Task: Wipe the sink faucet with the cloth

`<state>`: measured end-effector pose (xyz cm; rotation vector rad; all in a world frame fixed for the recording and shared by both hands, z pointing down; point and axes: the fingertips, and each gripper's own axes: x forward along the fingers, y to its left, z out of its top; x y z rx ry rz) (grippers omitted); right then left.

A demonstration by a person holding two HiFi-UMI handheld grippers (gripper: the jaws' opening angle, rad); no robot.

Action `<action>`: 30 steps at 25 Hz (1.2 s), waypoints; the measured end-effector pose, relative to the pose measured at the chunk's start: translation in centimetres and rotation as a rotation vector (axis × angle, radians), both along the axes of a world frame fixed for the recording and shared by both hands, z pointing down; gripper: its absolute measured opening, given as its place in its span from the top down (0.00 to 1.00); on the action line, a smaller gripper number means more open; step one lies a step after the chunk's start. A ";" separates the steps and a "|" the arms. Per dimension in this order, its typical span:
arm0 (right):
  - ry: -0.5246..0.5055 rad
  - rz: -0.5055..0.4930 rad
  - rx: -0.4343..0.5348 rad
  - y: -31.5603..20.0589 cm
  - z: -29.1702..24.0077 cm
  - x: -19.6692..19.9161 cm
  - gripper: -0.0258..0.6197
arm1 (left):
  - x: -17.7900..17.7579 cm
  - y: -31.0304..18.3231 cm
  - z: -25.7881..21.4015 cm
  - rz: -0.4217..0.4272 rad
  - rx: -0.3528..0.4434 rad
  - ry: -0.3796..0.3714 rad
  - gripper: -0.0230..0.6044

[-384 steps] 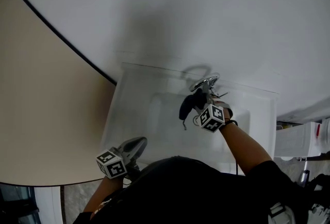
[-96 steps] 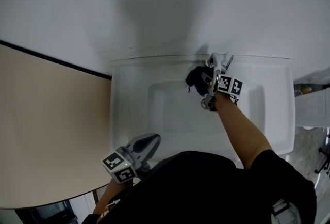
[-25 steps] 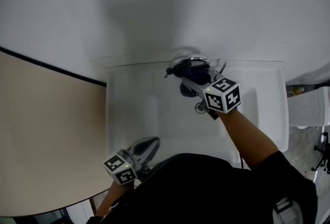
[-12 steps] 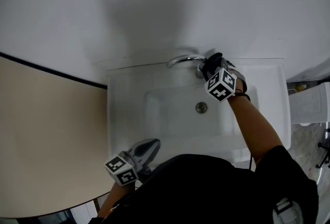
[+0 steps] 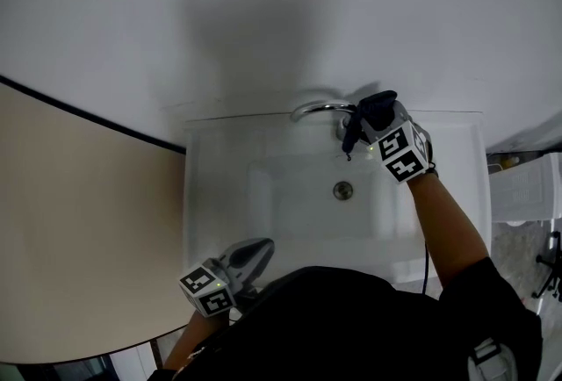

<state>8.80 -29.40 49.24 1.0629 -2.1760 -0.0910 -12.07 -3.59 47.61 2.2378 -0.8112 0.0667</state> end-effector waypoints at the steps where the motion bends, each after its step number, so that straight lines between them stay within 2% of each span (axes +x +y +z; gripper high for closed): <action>1: -0.034 -0.007 0.023 0.1 -1.4 -0.2 0.80 | -0.2 0.0 0.1 -0.004 0.001 0.003 0.98; 4: -0.124 -0.068 0.100 0.4 -6.5 -2.8 0.80 | -0.5 0.1 0.3 -0.002 0.003 0.009 0.98; 8: -0.032 -0.163 0.148 -0.1 -9.1 -8.2 0.80 | -0.6 0.4 0.2 -0.005 0.011 0.033 0.98; 10: 0.040 -0.217 0.152 0.0 -8.8 -11.1 0.80 | -0.9 0.6 -0.1 -0.007 0.017 0.032 0.98; 14: 0.292 -0.319 0.236 0.5 -6.7 -15.9 0.80 | -2.3 1.0 -0.5 -0.036 0.019 0.028 0.98; 17: 0.417 -0.360 0.295 0.8 -5.4 -17.3 0.80 | -2.9 1.4 -0.4 -0.043 0.028 0.032 0.98; 23: 0.593 -0.446 0.361 2.1 -3.4 -19.0 0.80 | -2.4 1.7 -0.4 -0.035 0.003 0.026 0.98; 25: 0.625 -0.506 0.337 3.6 -1.7 -20.1 0.80 | -1.7 1.6 -0.6 -0.022 0.008 0.017 0.98; 26: 0.619 -0.537 0.294 4.8 -0.4 -20.6 0.80 | -1.4 1.6 -0.8 -0.018 0.010 0.014 0.97; 28: 0.546 -0.575 0.138 7.6 2.8 -20.7 0.80 | -1.0 1.7 -1.0 -0.014 0.016 0.019 0.98; 30: 0.421 -0.546 0.059 9.5 4.6 -19.6 0.80 | -1.1 1.7 -1.0 -0.011 0.028 0.014 0.98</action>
